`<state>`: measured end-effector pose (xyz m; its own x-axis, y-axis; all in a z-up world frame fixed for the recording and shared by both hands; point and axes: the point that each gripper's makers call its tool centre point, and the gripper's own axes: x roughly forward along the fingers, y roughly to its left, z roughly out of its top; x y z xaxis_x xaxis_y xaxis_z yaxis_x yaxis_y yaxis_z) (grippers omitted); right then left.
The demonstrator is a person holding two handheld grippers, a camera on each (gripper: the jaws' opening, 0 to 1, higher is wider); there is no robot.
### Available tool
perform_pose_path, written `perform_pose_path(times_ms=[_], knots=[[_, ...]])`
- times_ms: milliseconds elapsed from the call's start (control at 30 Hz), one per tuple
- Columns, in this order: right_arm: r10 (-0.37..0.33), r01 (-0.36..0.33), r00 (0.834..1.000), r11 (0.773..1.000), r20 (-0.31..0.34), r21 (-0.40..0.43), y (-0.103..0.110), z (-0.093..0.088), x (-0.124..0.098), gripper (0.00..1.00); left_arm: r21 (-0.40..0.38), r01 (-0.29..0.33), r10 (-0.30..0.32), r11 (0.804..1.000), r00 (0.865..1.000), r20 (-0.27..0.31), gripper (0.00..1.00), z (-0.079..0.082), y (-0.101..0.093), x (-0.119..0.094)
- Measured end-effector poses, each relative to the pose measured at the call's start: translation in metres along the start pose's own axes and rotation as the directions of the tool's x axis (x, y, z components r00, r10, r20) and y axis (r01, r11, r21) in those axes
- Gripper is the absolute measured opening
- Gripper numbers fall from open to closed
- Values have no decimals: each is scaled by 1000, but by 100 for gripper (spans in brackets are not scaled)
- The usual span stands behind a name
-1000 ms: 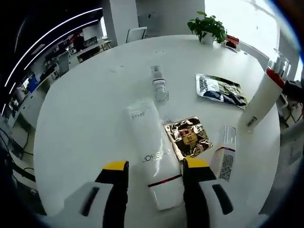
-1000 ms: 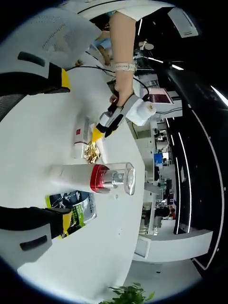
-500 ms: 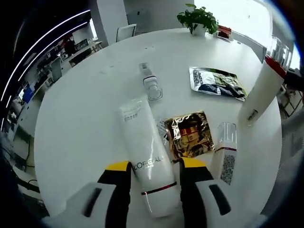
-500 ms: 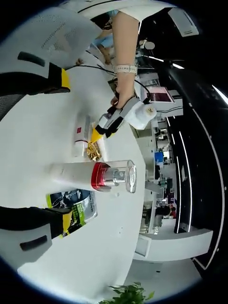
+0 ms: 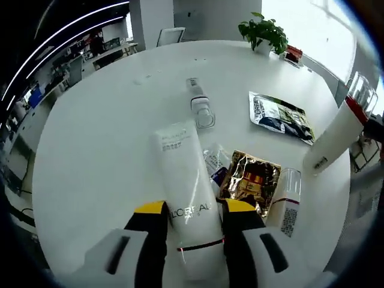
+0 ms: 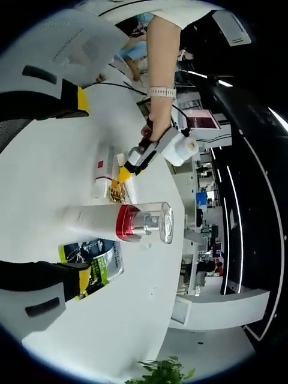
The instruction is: Arrange the skincare products in the storage area until every visible bottle or jar stands upright without overlapping.
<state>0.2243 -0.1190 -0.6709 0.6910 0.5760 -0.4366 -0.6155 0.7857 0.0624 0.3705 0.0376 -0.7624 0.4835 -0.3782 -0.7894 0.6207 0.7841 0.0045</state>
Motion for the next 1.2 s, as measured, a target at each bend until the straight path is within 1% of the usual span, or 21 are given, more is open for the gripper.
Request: perform_pose_path(times_ms=[133,167,233,267,300,367,467,500,533,567,600,667,700,833,900,967,1000,1067,1133,1167,1200], knots=[[1,-1,1000,1000,-10,-6,1,-1,0,99,-19,-5,5,1000,1000,2,29,0,1,0],[1,-1,1000,1000,-6,-7,1,-1,0,98,-27,-8,8,1000,1000,3,29,-1,0,-1],[10,-10,1000,1000,-2,2,3,0,-1,93,-36,-11,11,999,1000,9,28,-1,0,-1],[26,-26,1000,1000,-17,5,6,-2,-2,90,-15,-14,15,1000,1000,23,28,-1,0,-2],[29,-29,999,1000,-31,6,7,-5,-2,88,-24,-17,18,1000,1000,24,28,-2,-1,-2],[35,-35,998,999,-44,-1,10,-7,-2,88,-38,-24,25,999,999,32,28,-1,2,-1],[38,-38,999,999,-38,4,12,-5,-4,87,-39,-29,31,999,998,47,27,-2,4,-3],[35,-35,999,999,-35,12,11,-4,-4,86,-39,-34,36,999,998,51,27,-7,0,-8],[39,-38,999,999,-27,29,12,-2,-5,85,-55,-35,38,998,998,55,27,-9,0,-10],[47,-47,999,998,-26,36,14,-2,-5,83,-55,-27,30,998,998,54,27,-8,1,-10],[52,-50,998,998,-35,42,16,-3,-5,82,-66,-24,27,998,998,50,27,-9,0,-11],[53,-52,998,998,-29,27,17,-4,-4,81,-81,-26,30,996,998,51,26,-12,1,-14],[59,-58,997,998,-44,18,19,-6,-4,79,-102,-22,28,994,998,53,26,-13,2,-15],[62,-61,997,998,-41,30,20,-6,-7,74,-155,-9,20,988,997,73,26,-17,7,-21],[62,-60,998,997,-33,49,20,-6,-8,72,-182,-7,20,983,997,69,26,-21,11,-22],[59,-57,998,996,-32,63,21,-6,-9,71,-211,26,-6,977,995,95,26,-21,10,-24],[60,-58,998,996,-30,61,22,-6,-10,70,-253,43,-17,967,995,102,26,-22,9,-27],[76,-73,996,995,-37,67,27,-7,-11,71,-255,39,-12,966,994,106,26,-24,11,-30],[99,-95,994,992,-43,84,33,-9,-10,66,-250,37,-11,967,994,105,26,-27,11,-32],[99,-94,994,991,-46,95,33,-11,-10,63,-250,36,-11,968,995,104,26,-28,11,-32],[100,-95,994,991,-49,97,34,-12,-9,63,-250,36,-10,968,994,107,26,-29,10,-35]])
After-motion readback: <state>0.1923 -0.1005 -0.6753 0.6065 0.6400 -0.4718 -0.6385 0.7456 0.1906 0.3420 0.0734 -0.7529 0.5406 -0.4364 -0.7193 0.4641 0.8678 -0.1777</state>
